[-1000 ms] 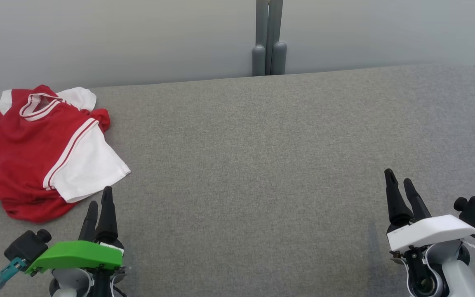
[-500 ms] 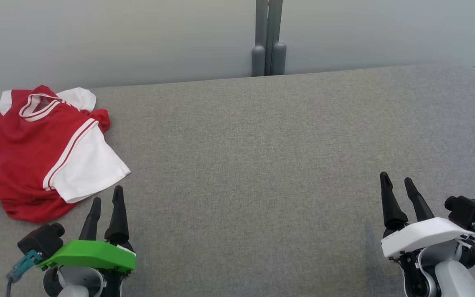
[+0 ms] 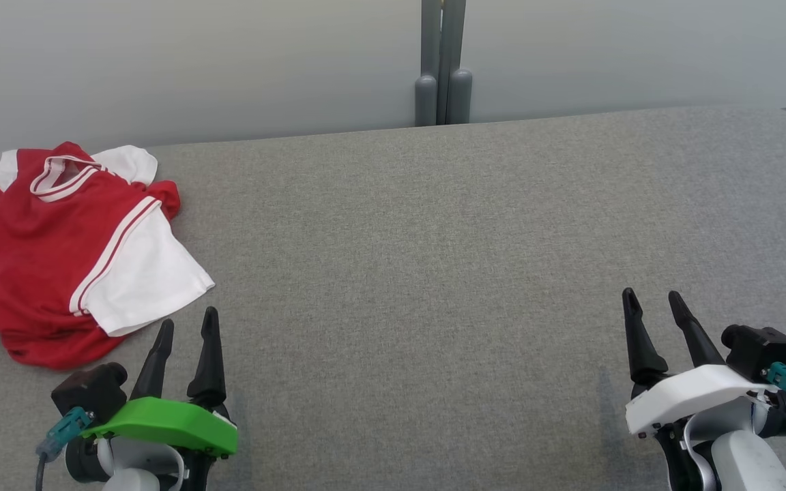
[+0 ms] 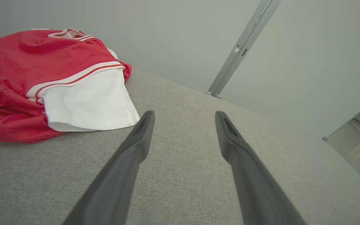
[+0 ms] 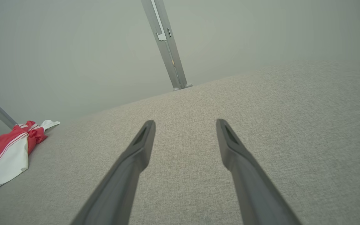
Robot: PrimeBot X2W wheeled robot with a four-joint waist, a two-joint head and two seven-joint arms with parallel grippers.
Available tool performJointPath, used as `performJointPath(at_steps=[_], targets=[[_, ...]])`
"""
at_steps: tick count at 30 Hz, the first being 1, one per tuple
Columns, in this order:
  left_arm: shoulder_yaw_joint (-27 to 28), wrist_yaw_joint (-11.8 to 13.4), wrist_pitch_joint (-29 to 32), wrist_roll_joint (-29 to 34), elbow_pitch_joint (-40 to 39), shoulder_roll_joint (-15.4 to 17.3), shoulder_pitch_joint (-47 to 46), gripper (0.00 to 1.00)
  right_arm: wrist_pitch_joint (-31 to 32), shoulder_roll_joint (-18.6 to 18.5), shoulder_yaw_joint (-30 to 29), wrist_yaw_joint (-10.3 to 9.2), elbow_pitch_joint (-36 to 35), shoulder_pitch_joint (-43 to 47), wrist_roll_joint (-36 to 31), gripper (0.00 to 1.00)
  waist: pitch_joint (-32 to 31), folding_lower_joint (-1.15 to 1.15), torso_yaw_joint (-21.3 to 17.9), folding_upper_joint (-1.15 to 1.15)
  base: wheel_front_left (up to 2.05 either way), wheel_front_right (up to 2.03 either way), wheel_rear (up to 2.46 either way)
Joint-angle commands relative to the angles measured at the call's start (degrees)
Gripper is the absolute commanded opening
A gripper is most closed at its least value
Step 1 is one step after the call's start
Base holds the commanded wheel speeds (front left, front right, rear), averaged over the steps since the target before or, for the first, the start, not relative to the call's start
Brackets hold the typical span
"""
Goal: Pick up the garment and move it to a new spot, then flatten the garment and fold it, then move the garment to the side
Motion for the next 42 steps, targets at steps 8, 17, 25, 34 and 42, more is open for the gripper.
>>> performJointPath(at_steps=[8,17,25,34,42], targets=[[-0.7,-0.4,-1.6,5.3,-0.2,0.8,-0.5,1.0,-1.6,-0.7,0.6,0.03,-0.1,-0.6,-5.5,1.0,0.1,0.0,0.1,0.0,0.0,0.0,0.0],[-1.6,-0.4,-2.7,9.4,0.1,1.0,-0.3,1.0,-2.8,-1.0,1.2,0.02,0.3,-0.4,-10.3,1.0,0.1,0.0,0.2,0.0,0.0,0.0,0.0],[-1.7,-0.4,-3.8,11.9,1.3,1.0,-0.1,1.0,-3.7,-1.1,1.6,0.03,0.5,-0.3,-14.2,1.0,0.1,0.0,0.1,0.0,0.0,0.0,0.0],[-1.8,-0.4,-4.8,14.9,2.6,0.9,-0.3,1.0,-4.7,-1.1,1.8,0.03,0.6,0.1,-18.1,1.0,0.1,0.0,0.0,0.0,0.0,0.0,0.0],[-1.6,-0.4,-5.6,17.1,4.0,0.8,-0.7,1.0,-5.5,-1.0,2.2,0.03,0.9,0.0,-21.0,1.0,0.2,0.0,-0.1,0.0,0.0,0.0,0.0]])
